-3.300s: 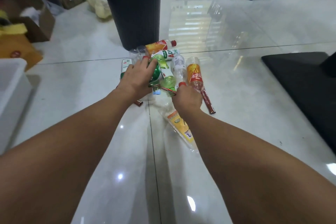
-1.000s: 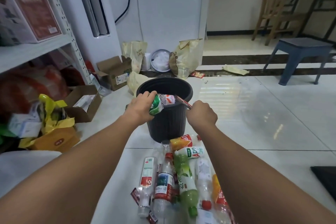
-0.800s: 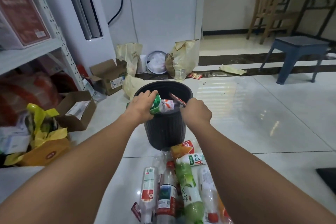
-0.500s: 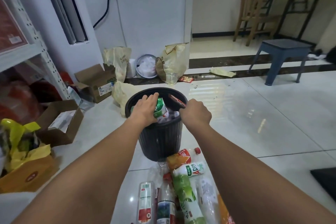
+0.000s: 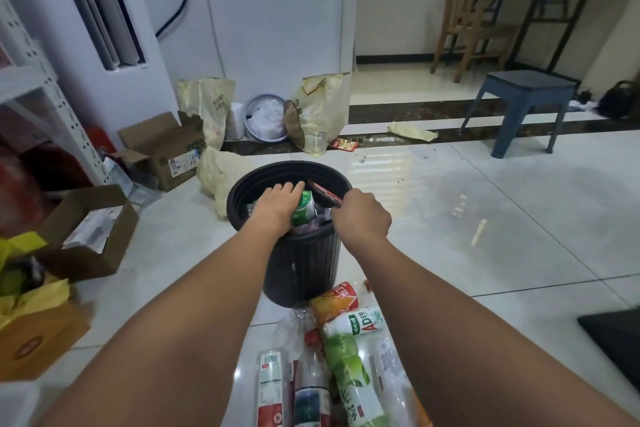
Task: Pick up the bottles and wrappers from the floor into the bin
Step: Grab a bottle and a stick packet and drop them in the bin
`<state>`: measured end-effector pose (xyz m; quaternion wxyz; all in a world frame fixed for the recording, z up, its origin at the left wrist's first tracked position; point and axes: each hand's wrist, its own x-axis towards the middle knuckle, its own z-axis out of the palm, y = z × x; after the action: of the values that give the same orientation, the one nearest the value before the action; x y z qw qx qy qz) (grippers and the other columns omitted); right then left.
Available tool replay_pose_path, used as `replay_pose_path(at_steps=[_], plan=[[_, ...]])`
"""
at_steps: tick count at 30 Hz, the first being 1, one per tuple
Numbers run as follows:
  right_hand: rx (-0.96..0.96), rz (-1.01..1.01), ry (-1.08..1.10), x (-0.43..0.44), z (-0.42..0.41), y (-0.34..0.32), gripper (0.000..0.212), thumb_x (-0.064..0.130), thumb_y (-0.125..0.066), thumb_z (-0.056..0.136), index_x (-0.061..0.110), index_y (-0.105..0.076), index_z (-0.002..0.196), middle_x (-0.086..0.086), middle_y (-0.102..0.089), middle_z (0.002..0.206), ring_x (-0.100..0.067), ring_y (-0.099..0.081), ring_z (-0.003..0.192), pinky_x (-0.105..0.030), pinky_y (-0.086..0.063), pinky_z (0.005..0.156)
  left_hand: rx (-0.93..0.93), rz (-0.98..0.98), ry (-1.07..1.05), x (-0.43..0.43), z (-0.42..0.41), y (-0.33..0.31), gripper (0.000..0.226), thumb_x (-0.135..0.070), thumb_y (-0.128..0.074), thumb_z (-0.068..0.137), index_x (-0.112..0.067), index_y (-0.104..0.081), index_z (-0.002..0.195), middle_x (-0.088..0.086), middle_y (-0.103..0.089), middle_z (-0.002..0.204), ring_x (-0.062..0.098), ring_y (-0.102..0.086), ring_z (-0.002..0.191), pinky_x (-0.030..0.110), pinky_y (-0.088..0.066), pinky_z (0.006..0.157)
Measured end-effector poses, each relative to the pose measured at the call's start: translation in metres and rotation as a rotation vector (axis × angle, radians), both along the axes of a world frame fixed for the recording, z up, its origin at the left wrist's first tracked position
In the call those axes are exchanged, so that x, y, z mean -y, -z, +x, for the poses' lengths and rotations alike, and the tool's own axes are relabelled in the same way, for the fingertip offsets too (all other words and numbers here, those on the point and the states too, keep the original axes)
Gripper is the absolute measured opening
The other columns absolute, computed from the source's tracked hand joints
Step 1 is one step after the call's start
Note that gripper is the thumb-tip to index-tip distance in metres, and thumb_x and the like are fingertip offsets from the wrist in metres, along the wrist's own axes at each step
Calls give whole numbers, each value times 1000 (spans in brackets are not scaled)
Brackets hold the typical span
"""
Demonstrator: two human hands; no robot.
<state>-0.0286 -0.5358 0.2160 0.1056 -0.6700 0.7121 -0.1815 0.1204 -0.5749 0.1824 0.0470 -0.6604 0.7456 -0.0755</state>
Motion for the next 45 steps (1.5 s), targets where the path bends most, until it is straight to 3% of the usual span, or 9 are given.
replay_pose_path(at_steps=[6, 11, 14, 21, 23, 25, 29, 37, 45], plan=[[-37, -3, -1, 8, 6, 7, 19, 26, -58, 91, 13, -64, 105, -7, -66, 97, -26, -65, 85, -31, -52, 73, -28, -42, -18, 0, 7, 5, 92, -35, -72, 78, -16, -15, 147, 7, -36, 142, 26, -36, 130, 38, -26, 110], [-73, -14, -25, 14, 19, 10, 20, 26, -58, 91, 14, -63, 106, -7, -66, 99, -27, -65, 86, -33, -51, 73, -103, -95, -33, -7, 36, -4, 59, -30, -51, 91, -20, -28, 144, 1, -42, 142, 22, -42, 127, 36, -29, 105], [-122, -5, -70, 17, 31, 10, 18, 24, -58, 91, 14, -64, 104, -7, -66, 97, -26, -65, 85, -33, -51, 71, -155, -110, -64, -15, 53, -14, 52, -30, -48, 93, -19, -35, 141, 2, -46, 139, 24, -46, 123, 36, -33, 100], [-192, -1, -160, 25, 55, 14, 13, 22, -56, 91, 12, -64, 95, -1, -49, 67, -22, -53, 65, -30, -42, 60, -230, -107, -119, -31, 81, -26, 45, -33, -48, 93, -20, -42, 136, 5, -53, 130, 29, -51, 115, 37, -37, 94], [-243, 3, -207, 26, 63, 17, 15, 23, -57, 90, 12, -63, 99, -3, -57, 77, -24, -57, 75, -33, -40, 66, -236, -107, -139, -33, 87, -25, 42, -34, -48, 92, -20, -45, 132, 6, -55, 127, 29, -52, 112, 38, -38, 91], [-297, -8, -241, 27, 70, 22, 24, 27, -57, 90, 12, -59, 109, -8, -62, 104, -27, -58, 96, -35, -40, 79, -237, -114, -156, -34, 92, -23, 41, -35, -49, 92, -20, -47, 129, 6, -57, 123, 30, -53, 109, 38, -40, 89], [-375, 8, -288, 33, 79, 27, 45, 35, -59, 88, 13, -46, 124, -13, -48, 126, -29, -44, 117, -38, -34, 99, -239, -131, -171, -35, 98, -17, 37, -36, -48, 92, -20, -49, 126, 6, -60, 118, 29, -54, 106, 38, -40, 87], [-379, 71, -316, 32, 80, 26, 61, 48, -48, 92, 10, -35, 139, -19, -34, 144, -36, -25, 136, -48, -9, 116, -262, -120, -176, -36, 104, -9, 44, -37, -49, 90, -22, -45, 130, 5, -56, 125, 28, -50, 114, 39, -37, 93], [-271, -115, -379, 15, 71, 24, 60, 38, -44, 94, 17, -25, 148, -8, -39, 144, -29, -34, 134, -44, -13, 116, -330, -124, -138, -46, 86, -15, 54, -35, -49, 91, -22, -34, 141, 2, -46, 140, 25, -43, 125, 37, -33, 102]])
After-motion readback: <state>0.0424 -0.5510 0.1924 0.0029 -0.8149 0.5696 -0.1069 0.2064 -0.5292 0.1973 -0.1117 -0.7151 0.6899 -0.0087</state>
